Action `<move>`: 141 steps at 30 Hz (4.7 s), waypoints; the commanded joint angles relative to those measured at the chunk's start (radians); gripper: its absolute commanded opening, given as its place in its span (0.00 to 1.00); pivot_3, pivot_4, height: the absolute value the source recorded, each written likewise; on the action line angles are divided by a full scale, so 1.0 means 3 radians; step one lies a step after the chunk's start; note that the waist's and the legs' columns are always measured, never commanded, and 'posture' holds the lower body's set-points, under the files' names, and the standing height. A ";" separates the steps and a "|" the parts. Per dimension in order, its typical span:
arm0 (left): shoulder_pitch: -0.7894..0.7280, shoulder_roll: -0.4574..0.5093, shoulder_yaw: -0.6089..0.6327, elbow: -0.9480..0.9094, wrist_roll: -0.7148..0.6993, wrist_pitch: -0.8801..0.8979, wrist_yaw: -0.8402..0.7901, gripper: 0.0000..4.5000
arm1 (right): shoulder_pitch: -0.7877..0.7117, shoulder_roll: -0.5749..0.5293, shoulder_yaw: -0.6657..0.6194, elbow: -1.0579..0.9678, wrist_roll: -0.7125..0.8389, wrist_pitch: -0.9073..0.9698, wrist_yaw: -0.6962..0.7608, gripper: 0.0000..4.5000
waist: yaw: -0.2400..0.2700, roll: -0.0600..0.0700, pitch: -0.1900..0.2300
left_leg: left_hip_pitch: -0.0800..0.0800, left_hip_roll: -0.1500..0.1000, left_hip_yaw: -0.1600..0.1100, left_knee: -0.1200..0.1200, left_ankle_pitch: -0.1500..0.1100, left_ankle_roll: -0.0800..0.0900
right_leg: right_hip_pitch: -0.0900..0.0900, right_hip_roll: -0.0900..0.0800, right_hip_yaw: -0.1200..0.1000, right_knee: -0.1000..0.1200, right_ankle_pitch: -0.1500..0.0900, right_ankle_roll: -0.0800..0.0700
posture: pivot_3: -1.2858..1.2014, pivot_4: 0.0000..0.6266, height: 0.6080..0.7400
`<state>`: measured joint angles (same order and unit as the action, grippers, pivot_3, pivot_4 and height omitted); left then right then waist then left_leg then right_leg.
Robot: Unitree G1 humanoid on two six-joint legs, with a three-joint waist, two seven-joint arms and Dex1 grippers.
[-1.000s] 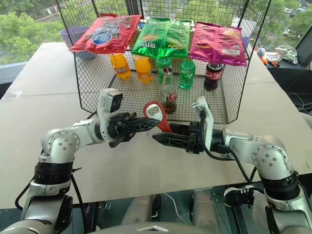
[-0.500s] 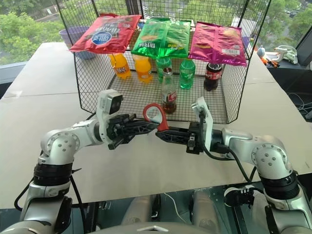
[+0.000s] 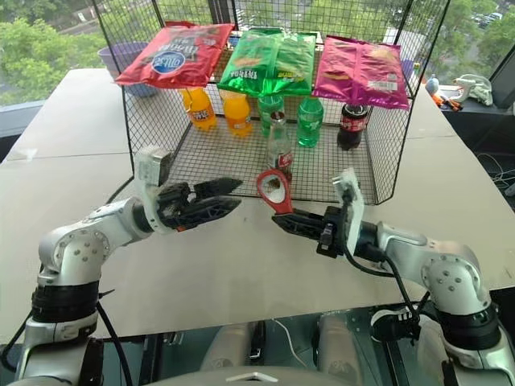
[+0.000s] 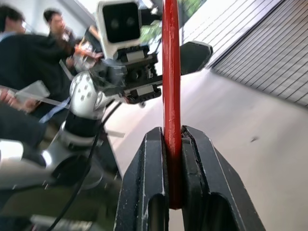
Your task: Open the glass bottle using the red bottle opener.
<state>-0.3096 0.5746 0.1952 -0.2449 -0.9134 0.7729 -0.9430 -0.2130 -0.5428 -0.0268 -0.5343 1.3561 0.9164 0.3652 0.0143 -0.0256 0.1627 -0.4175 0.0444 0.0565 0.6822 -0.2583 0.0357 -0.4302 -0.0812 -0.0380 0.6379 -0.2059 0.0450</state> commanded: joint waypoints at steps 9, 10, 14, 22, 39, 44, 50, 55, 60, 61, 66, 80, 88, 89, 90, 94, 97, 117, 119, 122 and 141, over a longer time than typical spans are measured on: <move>-0.0067 -0.0194 0.0014 -0.0060 0.0547 -0.0630 0.0442 0.99 | 0.0304 -0.0018 -0.0140 -0.0663 -0.0916 -0.0567 -0.0165 0.00 | -0.0007 0.0001 0.0001 | -0.0001 0.0004 0.0000 -0.0001 0.0000 0.0000 | -0.0001 0.0005 0.0000 -0.0001 0.0000 0.0000 | 0.52 0.24 1.00; -0.0088 -0.0184 0.0025 -0.0050 0.0509 -0.0587 0.0428 0.99 | 0.0310 0.0003 -0.0136 -0.0674 -0.0932 -0.0571 -0.0176 0.00 | -0.0005 0.0001 0.0001 | -0.0001 0.0005 0.0000 -0.0001 0.0000 0.0000 | -0.0002 0.0007 0.0000 -0.0001 0.0000 0.0000 | 0.52 0.24 1.00; -0.0150 -0.0197 -0.0108 -0.0059 0.0795 -0.0759 0.0539 0.99 | 0.0338 0.0026 -0.0143 -0.0692 -0.0953 -0.0573 -0.0181 0.00 | -0.0002 0.0001 0.0002 | 0.0000 0.0004 0.0001 -0.0001 0.0000 0.0000 | -0.0001 0.0005 0.0001 -0.0001 -0.0002 0.0004 | 0.52 0.24 1.00; -0.0329 -0.0279 -0.0327 0.0135 0.1113 -0.0939 0.0592 0.99 | 0.0337 0.0024 -0.0115 -0.0776 -0.1078 -0.0573 -0.0294 0.00 | -0.0001 0.0001 0.0002 | -0.0001 0.0003 0.0000 -0.0001 0.0000 0.0000 | -0.0001 0.0005 0.0001 -0.0002 0.0000 0.0000 | 0.52 0.24 1.00; -0.1248 -0.0845 -0.0865 0.1511 0.1835 -0.1608 0.0439 0.99 | 0.0510 0.0149 -0.0117 -0.0948 -0.1341 -0.0636 -0.0522 0.00 | -0.0002 -0.0004 0.0005 | -0.0005 -0.0002 0.0012 0.0002 0.0000 0.0000 | 0.0002 0.0007 0.0003 -0.0003 0.0004 0.0007 | 0.52 0.24 1.00; -0.1385 -0.0960 -0.0846 0.1750 0.1911 -0.1737 0.0423 0.99 | 0.0604 0.0138 -0.0157 -0.1019 -0.1343 -0.0658 -0.0576 0.00 | -0.0004 -0.0004 0.0005 | -0.0005 0.0001 0.0010 0.0000 0.0000 0.0000 | 0.0001 0.0012 0.0002 -0.0003 0.0008 0.0014 | 0.52 0.24 1.00; -0.1486 -0.1026 -0.0855 0.1954 0.1996 -0.1898 0.0403 0.99 | 0.0632 0.0152 -0.0154 -0.1067 -0.1342 -0.0663 -0.0650 0.00 | -0.0001 -0.0005 0.0005 | -0.0005 0.0001 0.0011 0.0001 0.0000 0.0000 | 0.0001 0.0011 0.0003 -0.0003 0.0008 0.0014 | 0.52 0.24 1.00; -0.1594 -0.1110 -0.0860 0.2173 0.2077 -0.2008 0.0418 0.87 | 0.0601 0.0145 -0.0175 -0.1092 -0.1305 -0.0654 -0.0717 0.00 | 0.0001 -0.0005 0.0005 | -0.0005 0.0000 0.0011 0.0002 0.0000 0.0000 | 0.0002 0.0011 0.0003 -0.0003 0.0008 0.0014 | 0.52 0.24 1.00; -0.1611 -0.1119 -0.0854 0.2244 0.2094 -0.2071 0.0336 0.53 | 0.0584 0.0123 -0.0187 -0.1107 -0.1280 -0.0643 -0.0756 0.00 | 0.0000 -0.0005 0.0005 | -0.0005 0.0000 0.0010 0.0001 0.0000 0.0000 | 0.0001 0.0012 0.0003 -0.0003 0.0008 0.0014 | 0.52 0.24 1.00; -0.1609 -0.1107 -0.0858 0.2237 0.2093 -0.2071 0.0303 0.53 | 0.0572 0.0124 -0.0189 -0.1108 -0.1277 -0.0644 -0.0768 0.00 | 0.0000 -0.0005 0.0005 | -0.0005 0.0000 0.0010 0.0001 0.0000 0.0000 | 0.0001 0.0012 0.0003 -0.0003 0.0008 0.0014 | 0.52 0.24 1.00; -0.1581 -0.1035 -0.0772 0.2097 0.2008 -0.2055 0.0203 0.53 | 0.0539 0.0160 -0.0177 -0.1079 -0.1285 -0.0677 -0.0795 0.00 | -0.0001 -0.0005 0.0005 | -0.0005 0.0001 0.0010 0.0002 0.0000 0.0000 | 0.0001 0.0011 0.0003 -0.0003 0.0008 0.0014 | 0.52 0.24 1.00; -0.0732 -0.0289 -0.0337 0.0354 0.1102 -0.1023 -0.0124 0.53 | 0.0295 -0.0009 -0.0281 -0.0864 -0.1078 -0.0600 -0.0630 0.00 | -0.0016 -0.0002 0.0007 | -0.0003 0.0004 -0.0004 0.0001 0.0000 0.0000 | 0.0000 0.0013 0.0007 -0.0001 0.0008 0.0014 | 0.52 0.24 1.00; -0.0256 -0.0209 -0.0336 0.0088 0.1104 -0.1071 -0.0057 0.53 | 0.0303 -0.0001 -0.0244 -0.0843 -0.1079 -0.0608 -0.0621 0.00 | 0.0000 -0.0003 0.0007 | -0.0003 -0.0002 -0.0006 0.0006 0.0000 0.0000 | 0.0003 0.0012 0.0012 0.0001 0.0002 0.0003 | 0.52 0.24 1.00; -0.0223 -0.0224 -0.0350 0.0083 0.1118 -0.1099 -0.0045 0.53 | 0.0304 -0.0005 -0.0245 -0.0840 -0.1077 -0.0606 -0.0614 0.00 | -0.0002 -0.0003 0.0007 | -0.0003 -0.0002 -0.0006 0.0006 0.0000 0.0000 | 0.0003 0.0012 0.0013 0.0001 0.0002 0.0003 | 0.52 0.24 1.00; -0.0190 -0.0246 -0.0359 0.0086 0.1132 -0.1128 -0.0016 0.53 | 0.0302 -0.0010 -0.0243 -0.0839 -0.1071 -0.0600 -0.0610 0.00 | -0.0004 -0.0003 0.0007 | -0.0002 -0.0002 -0.0005 0.0006 0.0000 0.0000 | 0.0003 0.0012 0.0016 0.0002 0.0002 0.0004 | 0.52 0.24 1.00; -0.0100 -0.0305 -0.0407 0.0133 0.1217 -0.1250 0.0021 0.53 | 0.0319 -0.0033 -0.0242 -0.0856 -0.1058 -0.0585 -0.0597 0.00 | -0.0002 -0.0003 0.0008 | -0.0002 -0.0001 -0.0005 0.0006 0.0000 0.0000 | 0.0002 0.0016 0.0016 0.0003 0.0003 0.0005 | 0.52 0.24 1.00; -0.0079 -0.0306 -0.0427 0.0186 0.1257 -0.1295 0.0008 0.53 | 0.0330 -0.0020 -0.0221 -0.0866 -0.1082 -0.0589 -0.0602 0.00 | -0.0002 -0.0003 0.0007 | -0.0002 0.0000 -0.0005 0.0006 0.0000 0.0000 | 0.0002 0.0016 0.0016 0.0004 0.0002 0.0004 | 0.52 0.24 1.00; -0.0164 -0.0218 -0.0461 0.0118 0.1229 -0.1345 -0.0084 0.98 | 0.0347 0.0005 -0.0178 -0.0852 -0.1165 -0.0617 -0.0578 0.00 | -0.0002 -0.0003 0.0007 | 0.0000 0.0000 -0.0003 0.0006 0.0000 0.0000 | 0.0002 0.0016 0.0018 0.0005 0.0002 0.0003 | 0.52 0.24 1.00; -0.0202 -0.0190 -0.0452 0.0109 0.1201 -0.1322 -0.0100 0.98 | 0.0345 0.0009 -0.0169 -0.0844 -0.1178 -0.0618 -0.0573 0.00 | -0.0002 -0.0003 0.0007 | 0.0000 0.0000 -0.0003 0.0006 0.0000 0.0000 | 0.0002 0.0016 0.0019 0.0006 0.0002 0.0003 | 0.52 0.24 1.00; -0.0224 -0.0139 -0.0451 0.0106 0.1170 -0.1295 -0.0127 0.98 | 0.0353 0.0017 -0.0164 -0.0840 -0.1198 -0.0620 -0.0566 0.00 | -0.0003 -0.0003 0.0007 | 0.0000 0.0000 -0.0003 0.0006 0.0000 0.0000 | 0.0002 0.0016 0.0019 0.0005 0.0002 0.0003 | 0.52 0.24 1.00; -0.0192 -0.0011 -0.0489 0.0144 0.1158 -0.1282 -0.0261 0.63 | 0.0337 0.0043 -0.0143 -0.0852 -0.1254 -0.0618 -0.0565 0.00 | -0.0004 -0.0003 0.0007 | 0.0001 0.0000 0.0002 0.0006 0.0000 0.0000 | 0.0002 0.0016 0.0020 0.0006 0.0001 0.0003 | 0.52 0.24 1.00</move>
<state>-0.3638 0.5634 0.0379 -0.1690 -0.5528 0.3958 -1.0148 -0.1029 -0.5305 -0.0564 -0.7656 0.9747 0.7426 0.1880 0.0132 -0.0263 0.1649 -0.4172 0.0444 0.0571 0.6839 -0.2582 0.0357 -0.4296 -0.0763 -0.0320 0.6397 -0.2055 0.0458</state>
